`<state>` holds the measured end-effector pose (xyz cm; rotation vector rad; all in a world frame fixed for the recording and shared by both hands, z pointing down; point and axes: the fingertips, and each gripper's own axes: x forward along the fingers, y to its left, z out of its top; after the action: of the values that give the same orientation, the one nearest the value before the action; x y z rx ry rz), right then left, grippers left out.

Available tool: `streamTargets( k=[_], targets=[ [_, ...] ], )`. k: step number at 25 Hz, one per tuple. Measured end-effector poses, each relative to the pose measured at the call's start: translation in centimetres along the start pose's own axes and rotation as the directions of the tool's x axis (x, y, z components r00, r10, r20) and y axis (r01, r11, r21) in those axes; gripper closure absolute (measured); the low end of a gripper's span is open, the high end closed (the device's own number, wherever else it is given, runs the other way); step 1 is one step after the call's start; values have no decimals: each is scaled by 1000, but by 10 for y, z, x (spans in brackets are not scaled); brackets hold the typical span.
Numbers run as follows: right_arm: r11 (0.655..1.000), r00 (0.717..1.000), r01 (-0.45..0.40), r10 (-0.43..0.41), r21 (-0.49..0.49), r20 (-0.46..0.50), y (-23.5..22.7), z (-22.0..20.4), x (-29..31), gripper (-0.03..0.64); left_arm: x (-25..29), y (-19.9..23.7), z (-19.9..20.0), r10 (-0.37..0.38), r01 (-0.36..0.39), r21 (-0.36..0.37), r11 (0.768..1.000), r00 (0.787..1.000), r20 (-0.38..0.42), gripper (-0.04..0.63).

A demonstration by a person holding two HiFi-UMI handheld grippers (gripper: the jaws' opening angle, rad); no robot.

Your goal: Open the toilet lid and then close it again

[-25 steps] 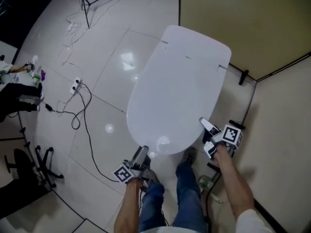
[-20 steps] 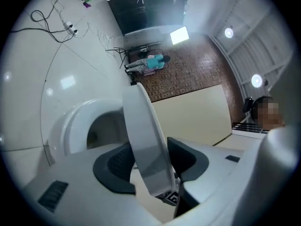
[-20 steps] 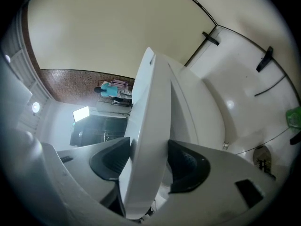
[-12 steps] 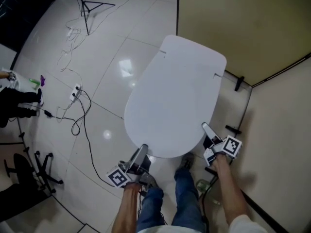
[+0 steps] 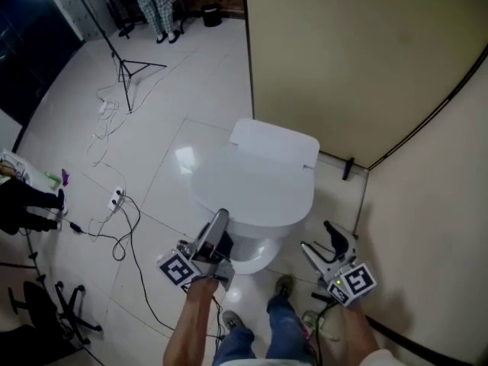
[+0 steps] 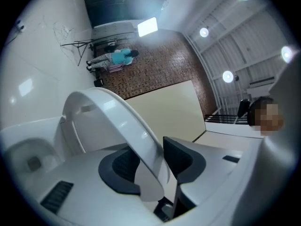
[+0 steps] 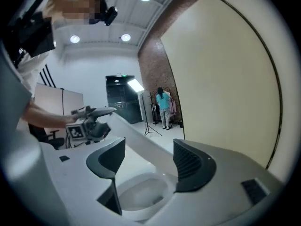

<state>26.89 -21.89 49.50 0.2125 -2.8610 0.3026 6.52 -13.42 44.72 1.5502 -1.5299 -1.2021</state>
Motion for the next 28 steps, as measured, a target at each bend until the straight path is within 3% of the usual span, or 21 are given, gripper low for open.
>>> streamTargets(
  k=[5, 7, 12, 20, 24, 28],
  targets=[
    [982, 1000, 3, -1, -187, 8, 0, 30, -16, 307, 95, -23, 38, -54, 54, 33, 998, 998, -9, 442],
    [977, 1000, 15, -17, -215, -6, -8, 34, -22, 307, 135, -24, 50, -79, 79, 44, 996, 997, -2, 443],
    [979, 997, 72, -76, -189, -16, -35, 42, -43, 307, 228, -21, 80, -65, 66, -15, 998, 997, 44, 440],
    [976, 988, 138, -147, -167, -44, -75, 40, -69, 307, 341, 10, 107, 54, -44, -106, 993, 994, 93, 431],
    [974, 983, 158, -170, -161, -64, -80, 35, -77, 307, 369, 26, 114, 102, -81, -166, 983, 987, 126, 430],
    [972, 980, 173, -185, -160, -67, -78, 26, -83, 307, 363, 31, 114, 111, -79, -209, 975, 983, 144, 428]
  ],
)
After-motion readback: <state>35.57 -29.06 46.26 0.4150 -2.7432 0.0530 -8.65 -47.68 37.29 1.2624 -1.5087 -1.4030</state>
